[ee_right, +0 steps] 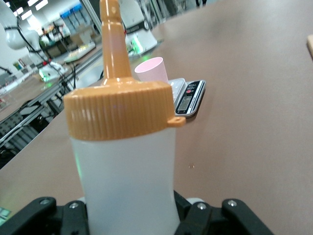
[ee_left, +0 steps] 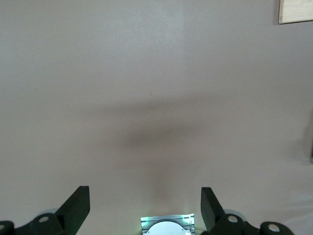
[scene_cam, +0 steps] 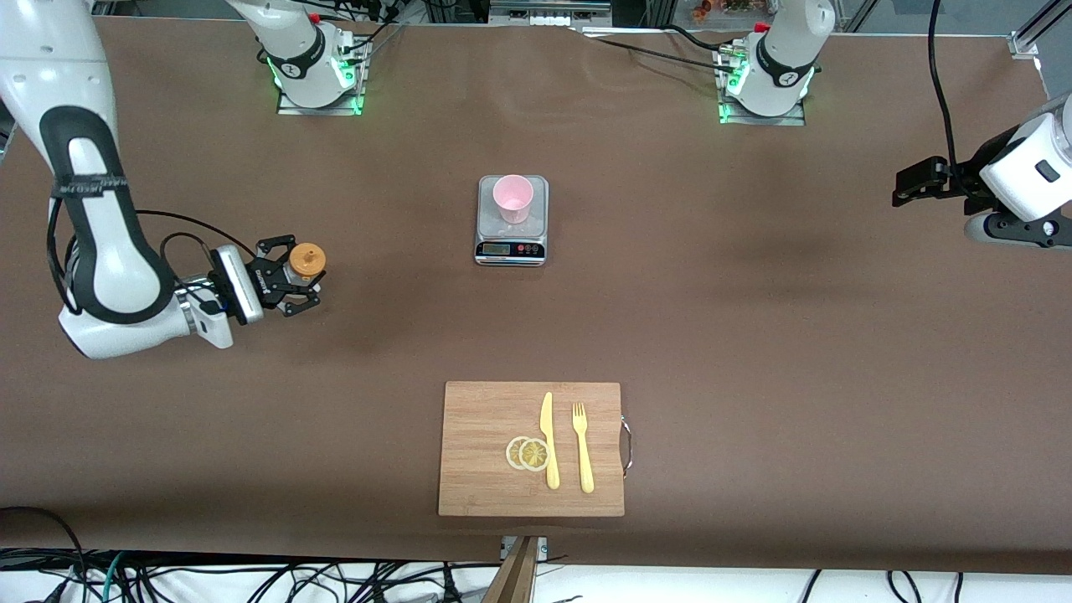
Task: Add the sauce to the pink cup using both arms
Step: 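Carry the bottle back and lower it onto the table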
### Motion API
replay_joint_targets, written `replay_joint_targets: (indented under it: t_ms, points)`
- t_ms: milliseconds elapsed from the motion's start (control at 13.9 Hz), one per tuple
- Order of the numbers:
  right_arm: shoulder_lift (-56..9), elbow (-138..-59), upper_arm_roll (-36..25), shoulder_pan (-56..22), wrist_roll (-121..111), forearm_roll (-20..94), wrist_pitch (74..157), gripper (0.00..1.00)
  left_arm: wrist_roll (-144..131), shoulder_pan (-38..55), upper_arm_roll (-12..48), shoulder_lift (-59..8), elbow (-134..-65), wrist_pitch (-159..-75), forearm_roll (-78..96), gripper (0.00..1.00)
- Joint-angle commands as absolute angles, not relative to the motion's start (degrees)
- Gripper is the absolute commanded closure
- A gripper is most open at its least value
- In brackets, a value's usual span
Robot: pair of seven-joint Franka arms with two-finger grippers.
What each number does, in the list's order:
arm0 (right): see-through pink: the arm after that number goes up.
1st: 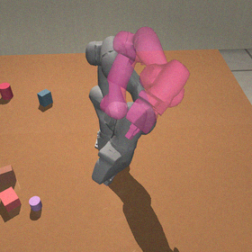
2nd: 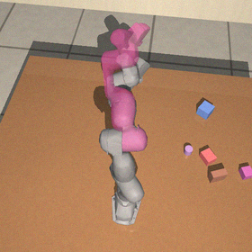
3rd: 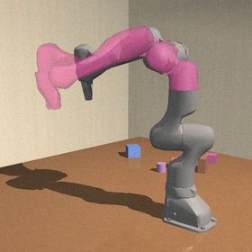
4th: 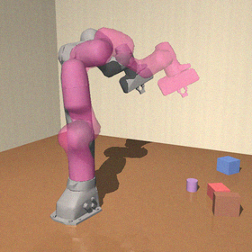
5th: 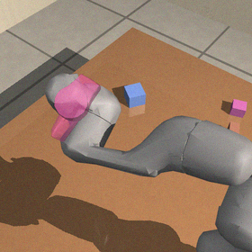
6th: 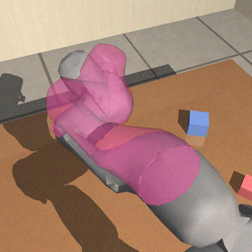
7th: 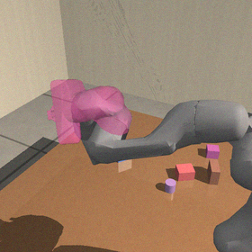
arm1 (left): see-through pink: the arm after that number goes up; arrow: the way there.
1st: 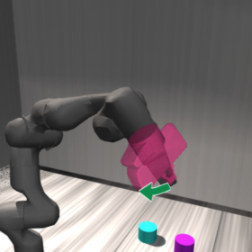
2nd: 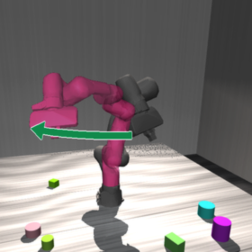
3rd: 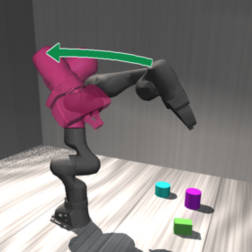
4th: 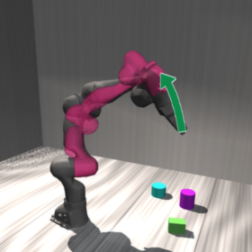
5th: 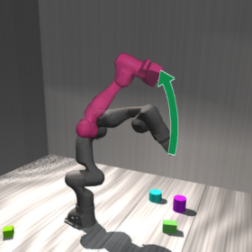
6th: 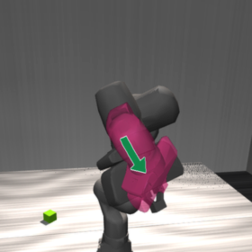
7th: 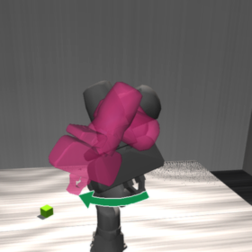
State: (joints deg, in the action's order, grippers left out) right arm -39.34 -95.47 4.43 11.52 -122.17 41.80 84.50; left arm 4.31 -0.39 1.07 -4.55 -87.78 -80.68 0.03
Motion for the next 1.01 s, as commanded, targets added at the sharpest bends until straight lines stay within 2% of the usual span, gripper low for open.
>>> replay_joint_targets:
  t_ms: [0, 504, 719, 791, 863, 935]
  points:
    - [-42.35, -96.06, 1.33, 12.13, -131.28, 46.39, 80.87, 1.00, 5.45, -0.70, 1.32, -5.71, -85.61, -79.72, -0.62, 0.00]
    - [-50.35, -95.45, -4.74, 13.80, -139.92, 57.55, 75.07, 1.00, 5.45, -0.70, 1.32, -5.71, -85.61, -79.72, -0.53, 0.00]
    - [-53.08, -95.10, -4.83, 14.15, -140.80, 59.85, 74.09, 1.00, 5.45, -0.70, 1.32, -5.71, -85.61, -79.72, -0.53, 0.00]
    - [-53.35, -94.84, -4.83, 14.15, -140.71, 59.85, 74.09, 0.97, 5.45, -0.70, 1.32, -5.71, -85.61, -79.72, -0.53, 0.00]
    - [-53.26, -94.75, -4.83, 14.15, -140.28, 59.85, 74.00, 0.53, 5.45, -0.70, 1.32, -5.71, -85.61, -79.72, -0.61, 0.00]
    - [-53.26, -94.57, -5.44, 14.06, -139.84, 59.68, 73.22, 0.01, 5.45, -0.70, 1.32, -5.71, -85.61, -79.72, -0.62, 0.00]
